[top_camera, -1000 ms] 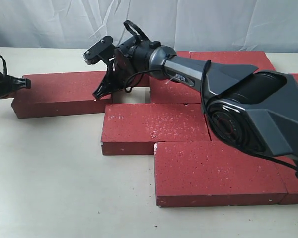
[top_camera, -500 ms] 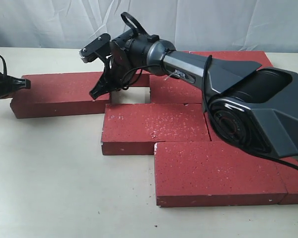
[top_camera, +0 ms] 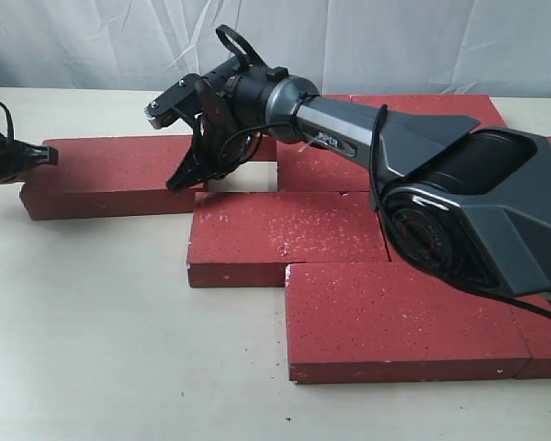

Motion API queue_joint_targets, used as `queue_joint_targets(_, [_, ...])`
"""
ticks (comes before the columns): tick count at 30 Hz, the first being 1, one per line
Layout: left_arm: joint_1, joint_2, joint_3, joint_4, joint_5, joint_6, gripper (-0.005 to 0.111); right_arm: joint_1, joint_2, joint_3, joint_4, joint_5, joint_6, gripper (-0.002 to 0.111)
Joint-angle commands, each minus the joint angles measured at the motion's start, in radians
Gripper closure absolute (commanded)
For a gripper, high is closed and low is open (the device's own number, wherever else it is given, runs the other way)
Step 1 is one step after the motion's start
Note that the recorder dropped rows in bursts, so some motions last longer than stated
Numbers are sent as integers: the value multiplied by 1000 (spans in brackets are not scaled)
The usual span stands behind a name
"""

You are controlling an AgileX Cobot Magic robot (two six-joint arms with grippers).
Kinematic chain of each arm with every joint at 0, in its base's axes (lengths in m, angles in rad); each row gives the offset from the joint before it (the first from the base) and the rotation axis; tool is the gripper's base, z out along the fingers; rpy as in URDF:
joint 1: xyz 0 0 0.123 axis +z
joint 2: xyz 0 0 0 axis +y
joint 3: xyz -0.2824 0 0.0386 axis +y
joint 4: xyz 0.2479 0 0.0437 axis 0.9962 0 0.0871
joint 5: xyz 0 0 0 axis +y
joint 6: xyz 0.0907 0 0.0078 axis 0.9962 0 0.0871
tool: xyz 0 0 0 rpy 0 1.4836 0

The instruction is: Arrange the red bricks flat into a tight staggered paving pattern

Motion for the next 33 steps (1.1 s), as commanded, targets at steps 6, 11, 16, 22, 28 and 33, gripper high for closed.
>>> queue_joint_targets(6, [0,2,-1,-13,25,5,107,-1,-54,-1,34,22,-21,109])
queue_joint_targets(11, [0,2,-8,-13,33,5,107,-1,-56,-1,111,62,-84,109])
queue_joint_targets(16, [0,2,-10,-13,54,5,107,-1,-56,-1,86,107,-82,109])
queue_joint_targets(22, [0,2,-10,-13,61,5,107,-1,-61,-1,-13,102,-80,109])
queue_joint_targets(28, [0,2,-10,-15,87,5,107,-1,-63,-1,-92,137,-50,109])
queue_joint_targets(33, [0,2,-10,-37,81,15,107,-2,-104,-1,-152,191,-21,109])
